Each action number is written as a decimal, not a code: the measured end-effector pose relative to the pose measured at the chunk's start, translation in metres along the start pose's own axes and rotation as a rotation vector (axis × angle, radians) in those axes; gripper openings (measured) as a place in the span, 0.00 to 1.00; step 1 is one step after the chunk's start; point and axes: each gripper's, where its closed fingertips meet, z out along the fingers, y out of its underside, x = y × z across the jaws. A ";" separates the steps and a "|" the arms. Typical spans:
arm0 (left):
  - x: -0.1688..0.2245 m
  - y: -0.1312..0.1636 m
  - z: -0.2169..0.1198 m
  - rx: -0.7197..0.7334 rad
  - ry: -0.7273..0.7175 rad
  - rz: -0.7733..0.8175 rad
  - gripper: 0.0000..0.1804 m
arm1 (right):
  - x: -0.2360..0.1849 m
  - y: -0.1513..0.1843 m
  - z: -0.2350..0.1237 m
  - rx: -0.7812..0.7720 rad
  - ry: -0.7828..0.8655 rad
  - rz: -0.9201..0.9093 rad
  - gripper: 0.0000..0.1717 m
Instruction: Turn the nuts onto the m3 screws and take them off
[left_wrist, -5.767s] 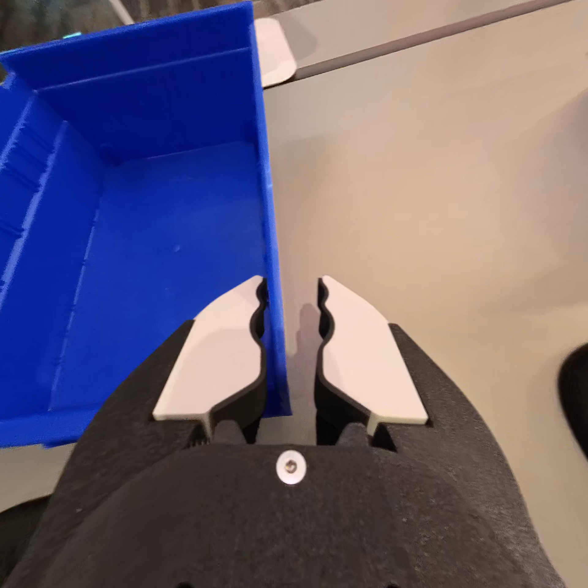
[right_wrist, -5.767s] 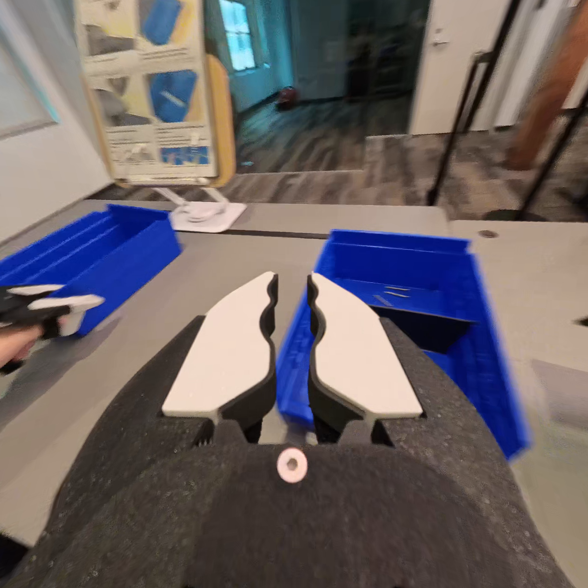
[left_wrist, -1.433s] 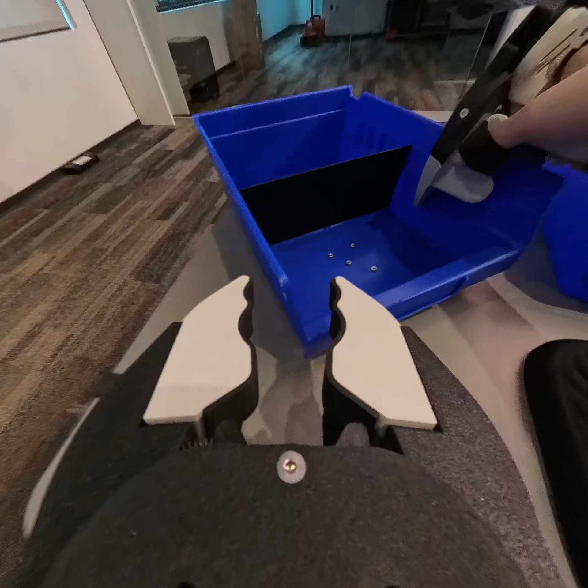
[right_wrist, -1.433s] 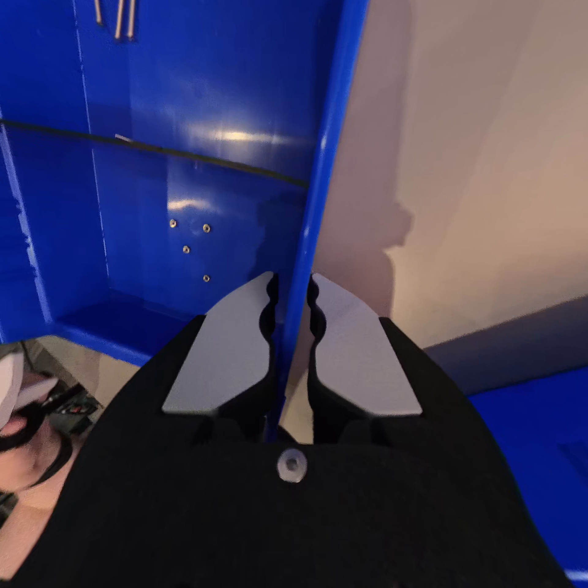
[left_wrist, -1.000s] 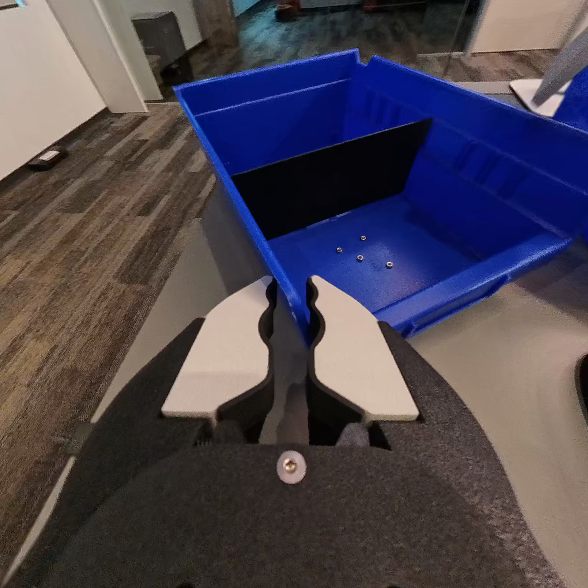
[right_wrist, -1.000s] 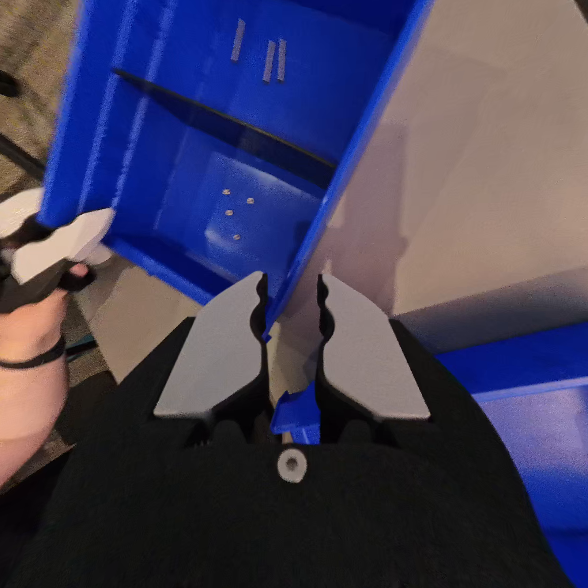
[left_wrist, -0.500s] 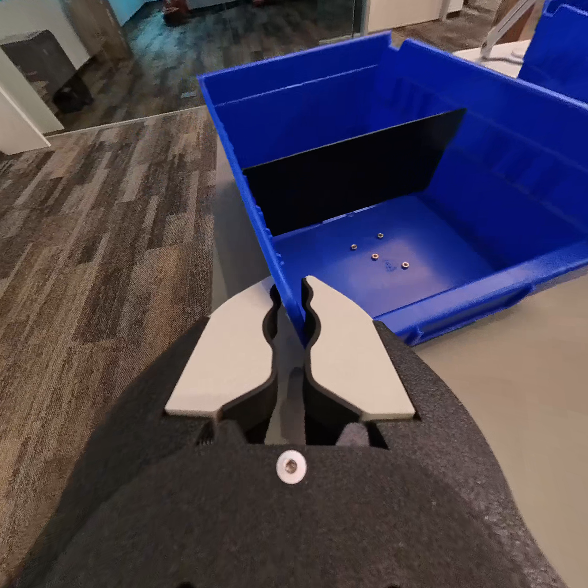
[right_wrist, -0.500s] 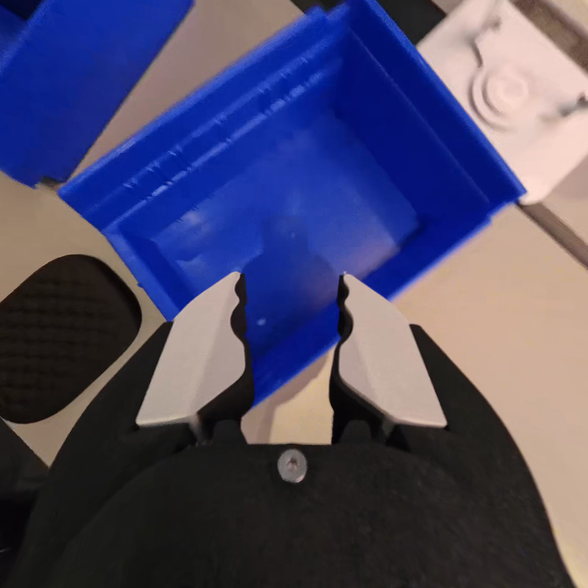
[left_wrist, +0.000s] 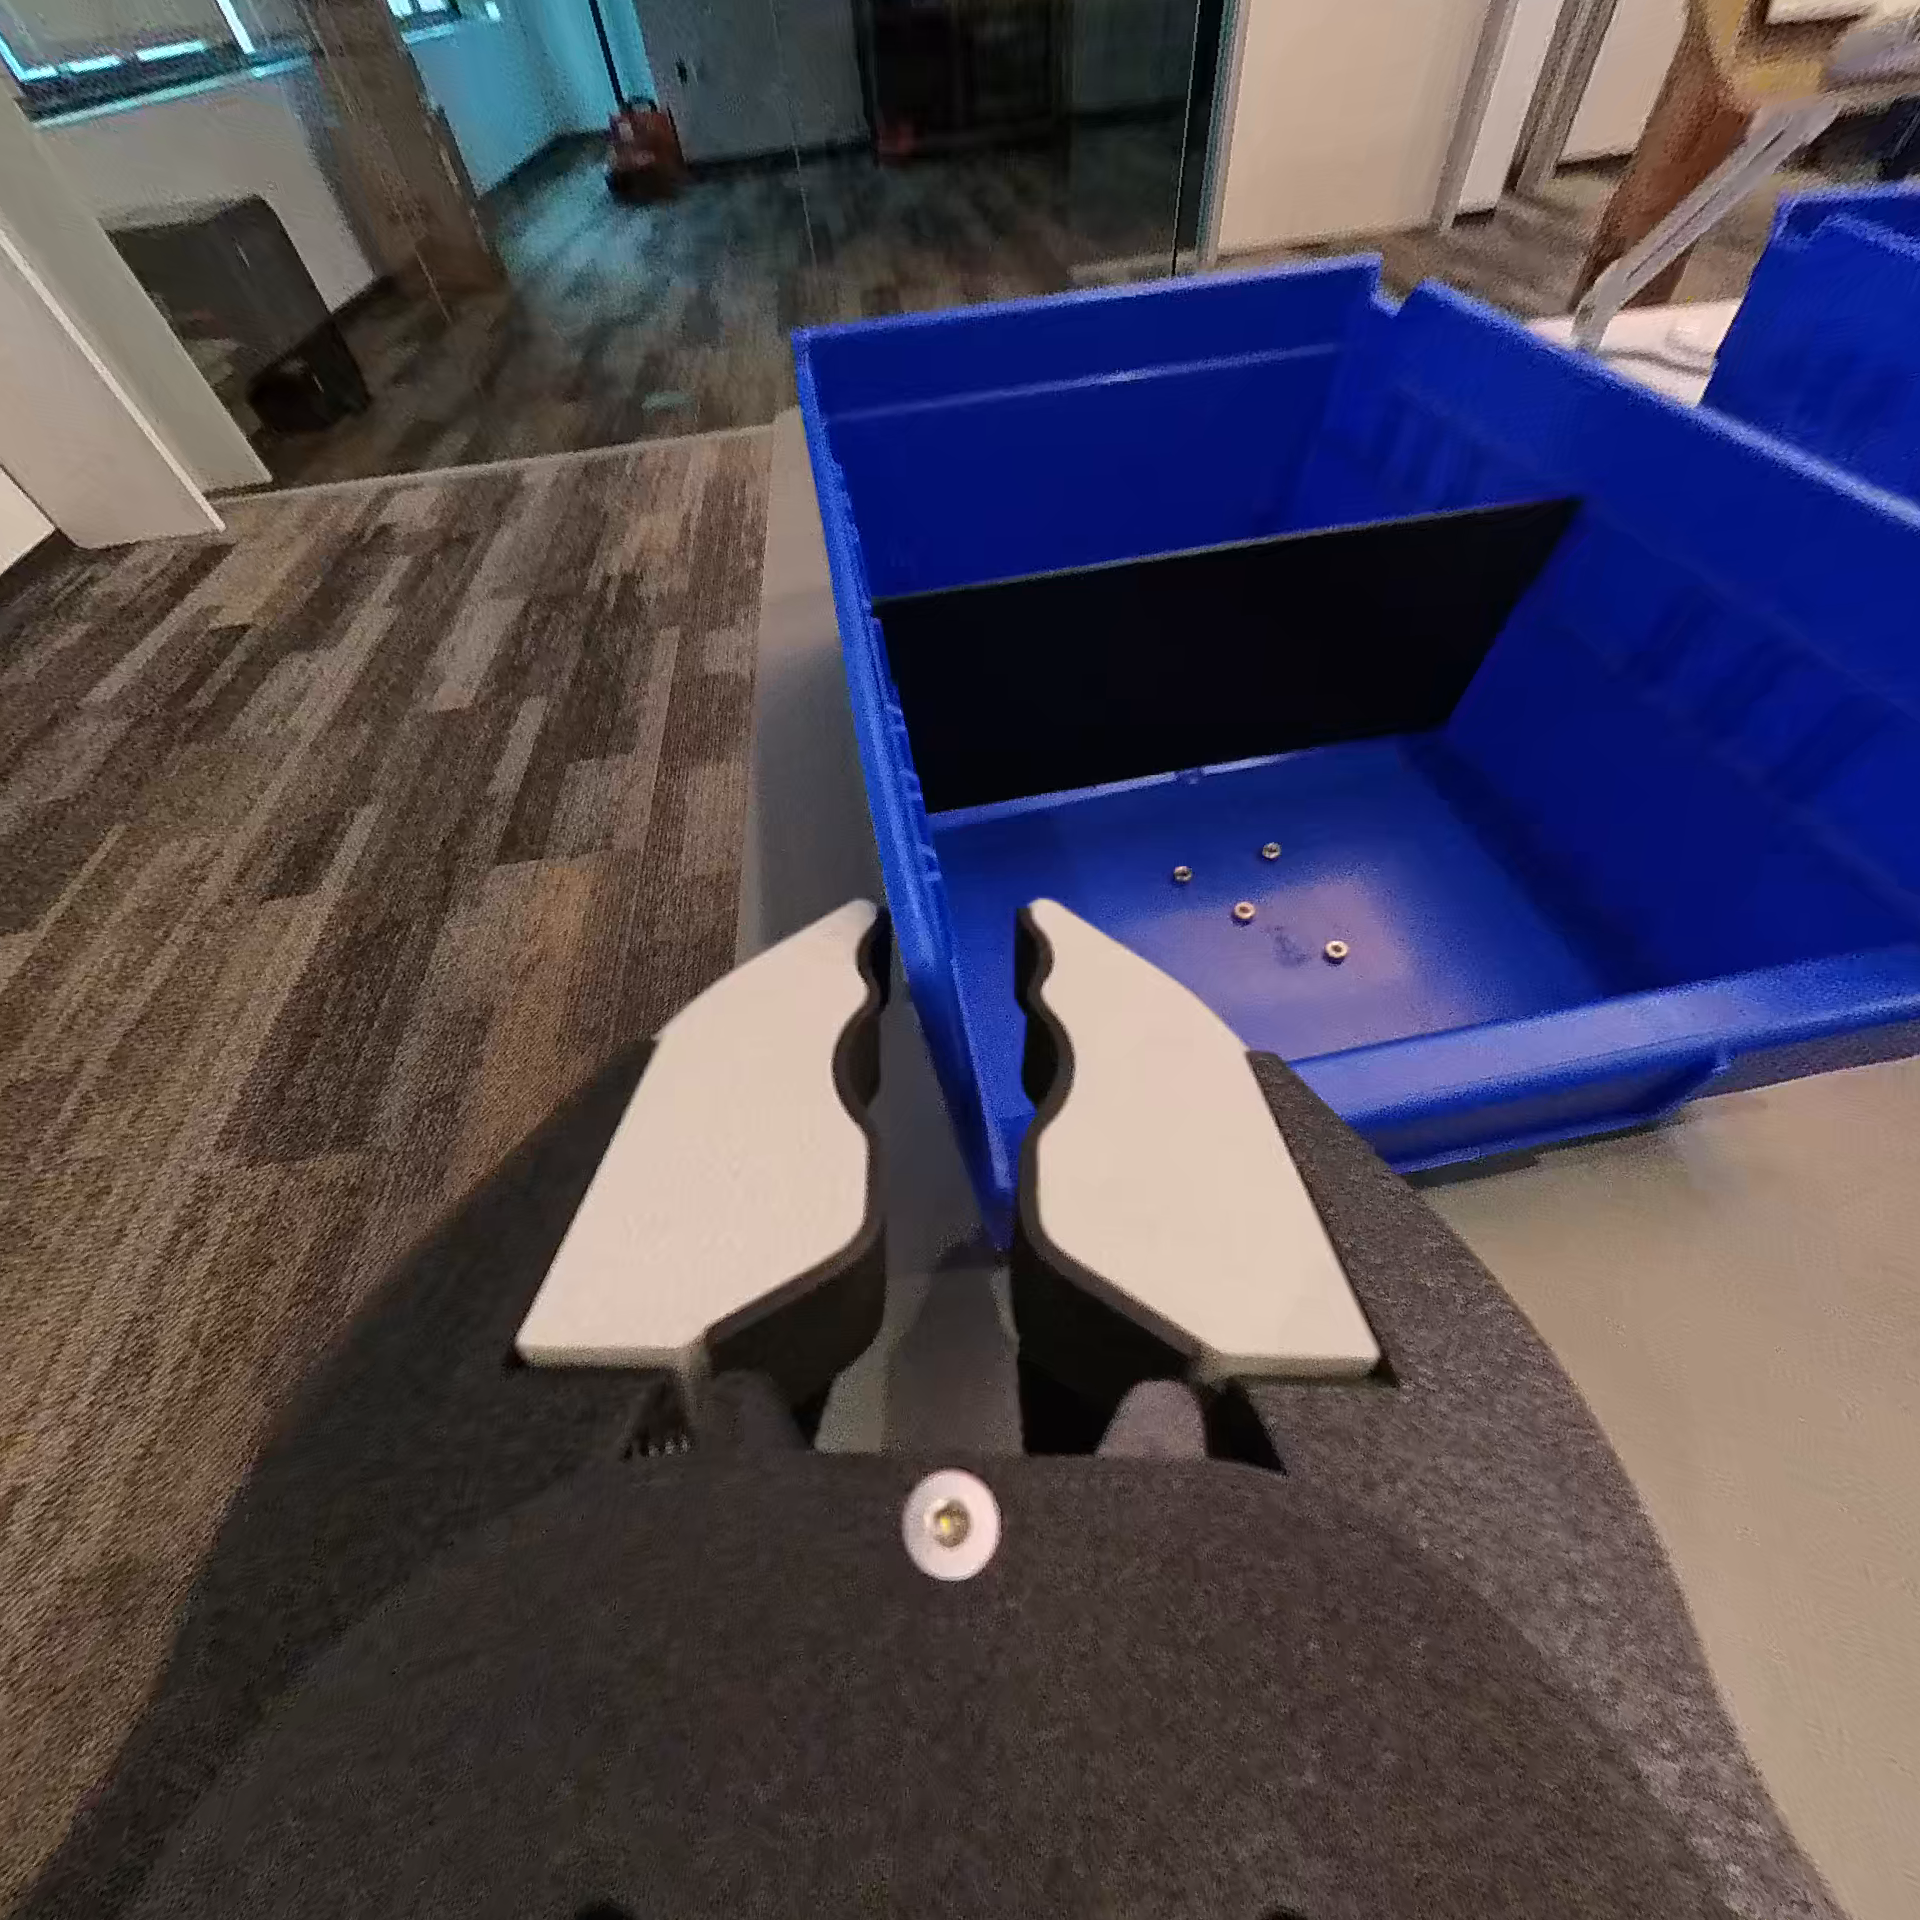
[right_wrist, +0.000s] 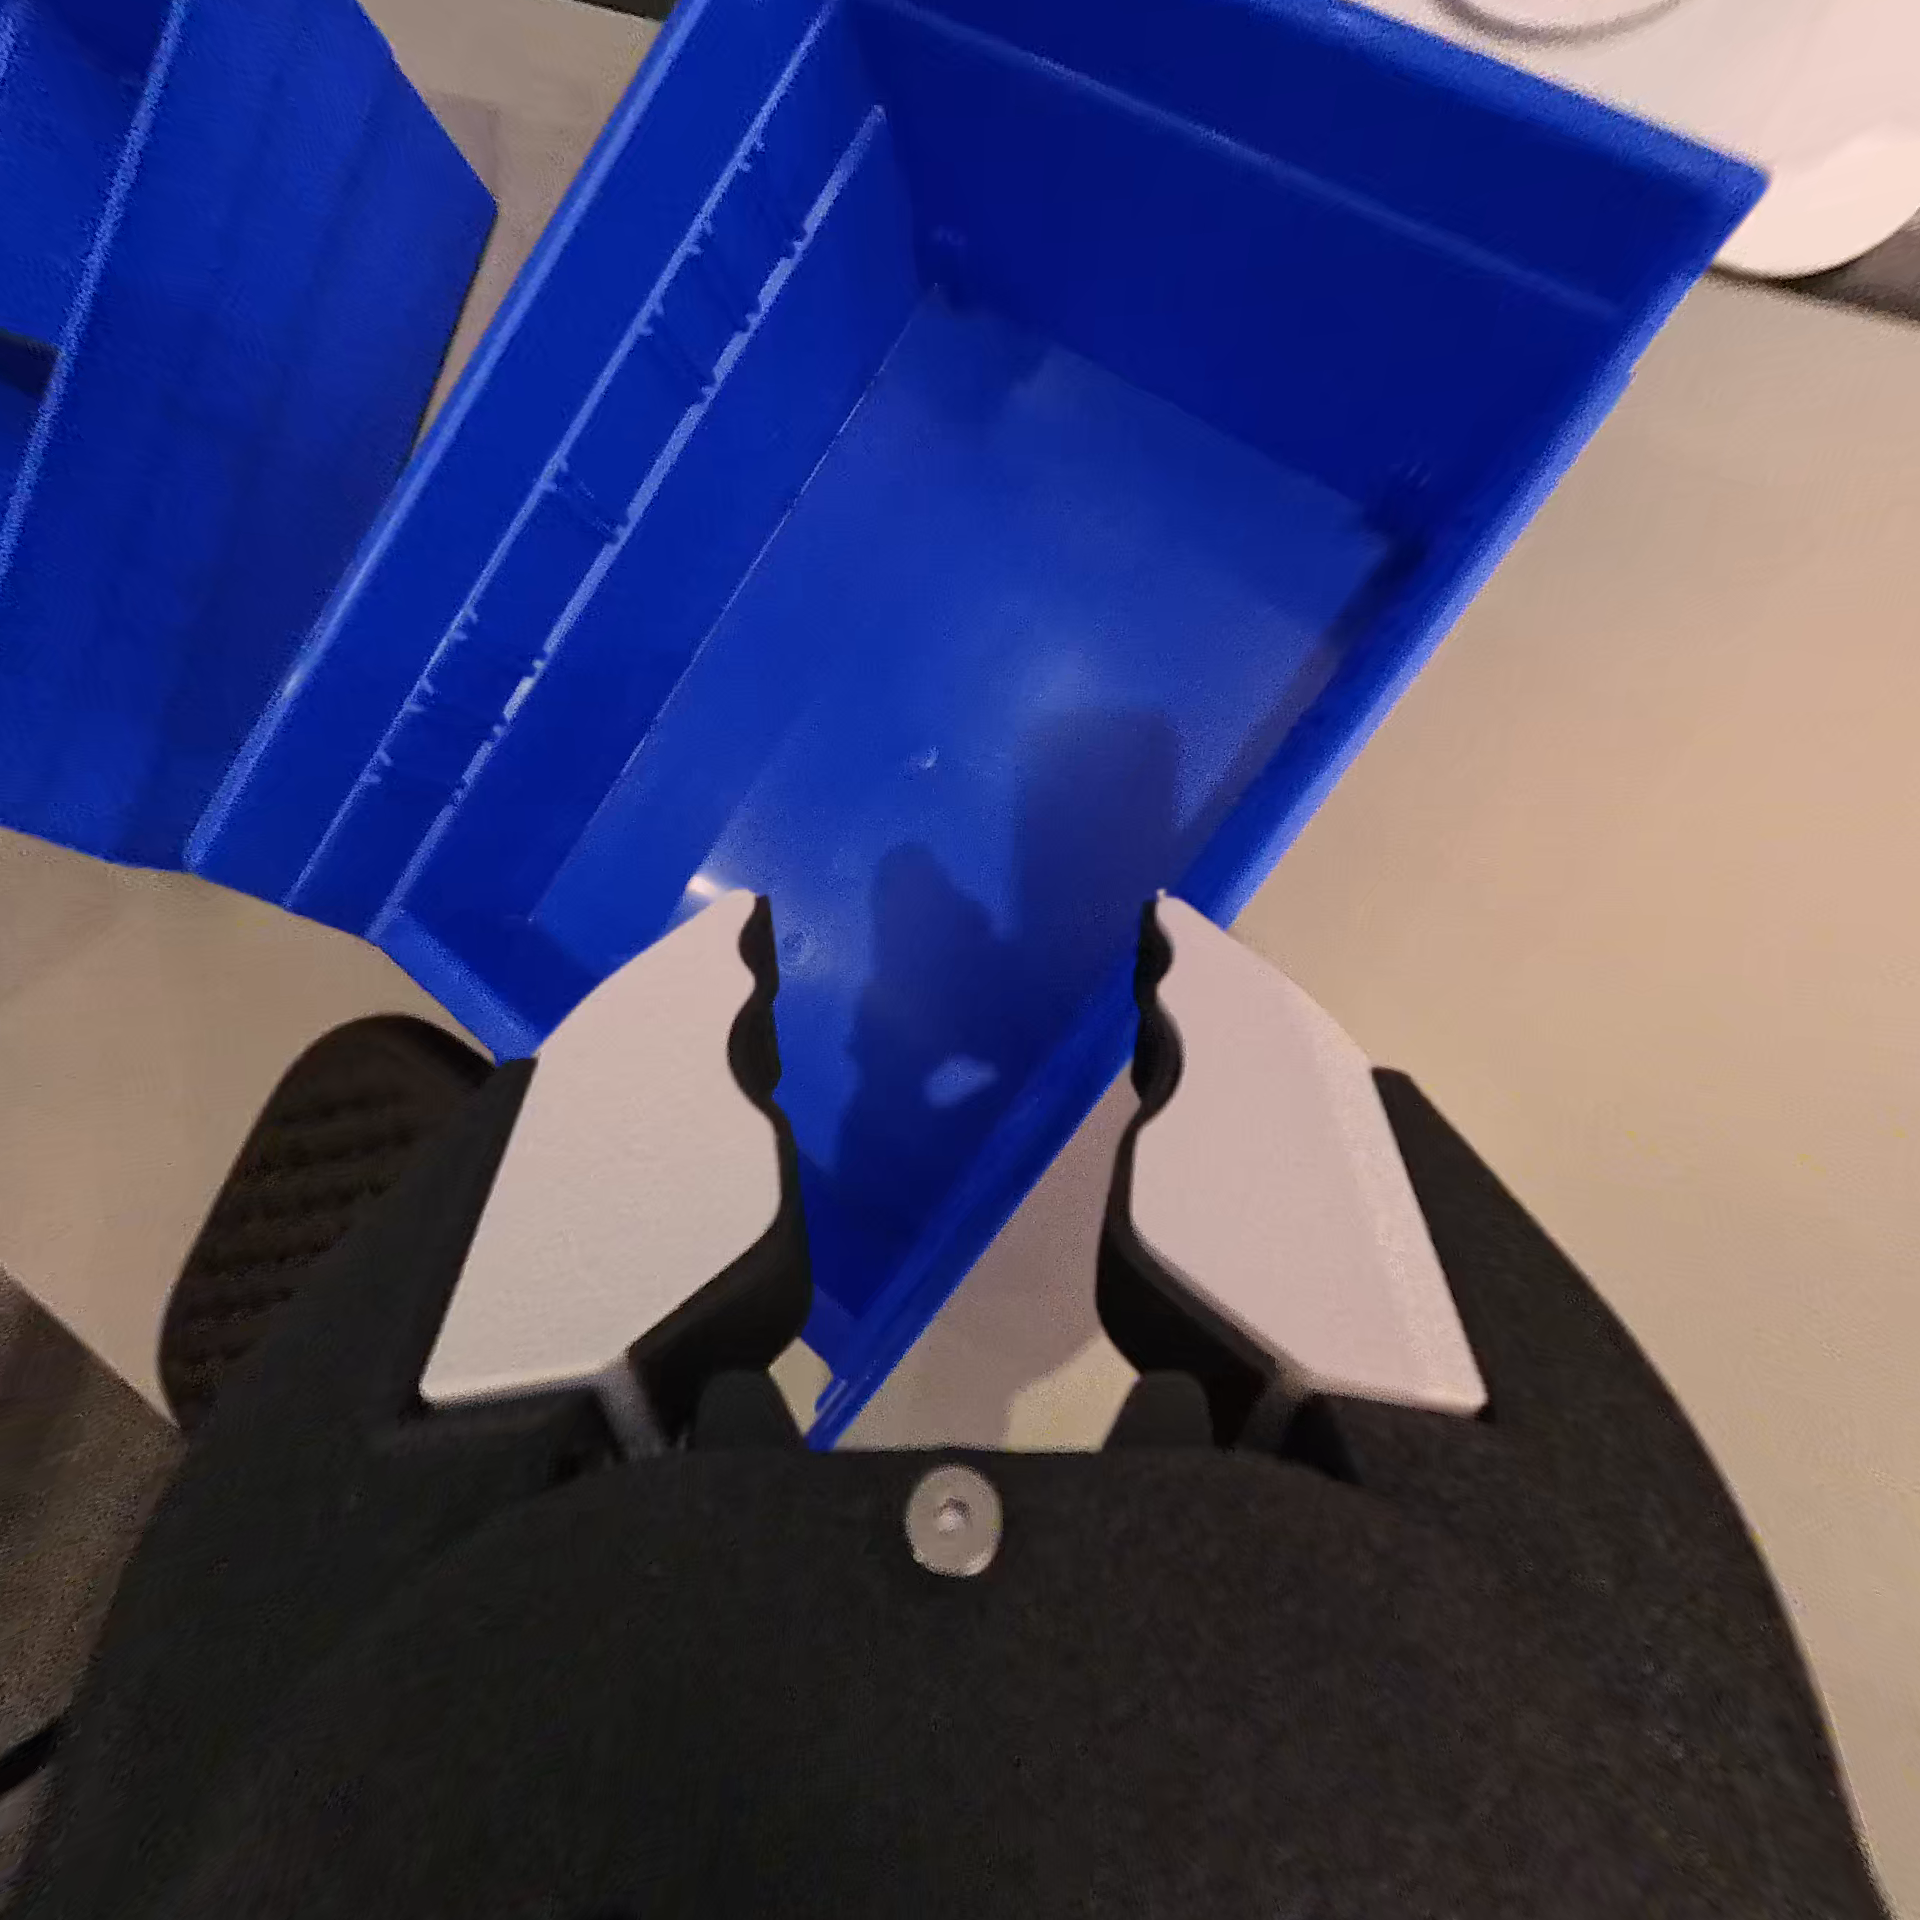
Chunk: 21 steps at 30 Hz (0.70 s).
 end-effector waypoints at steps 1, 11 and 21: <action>0.000 -0.002 -0.003 0.011 -0.002 -0.003 0.14 | 0.001 0.000 -0.004 -0.001 0.019 -0.020 0.38; -0.012 -0.005 -0.025 -0.022 -0.108 0.092 0.21 | 0.038 0.046 0.038 -0.258 0.170 0.055 0.41; -0.028 -0.049 -0.057 0.096 -0.284 0.050 0.20 | 0.046 0.067 0.051 -0.494 0.157 0.194 0.05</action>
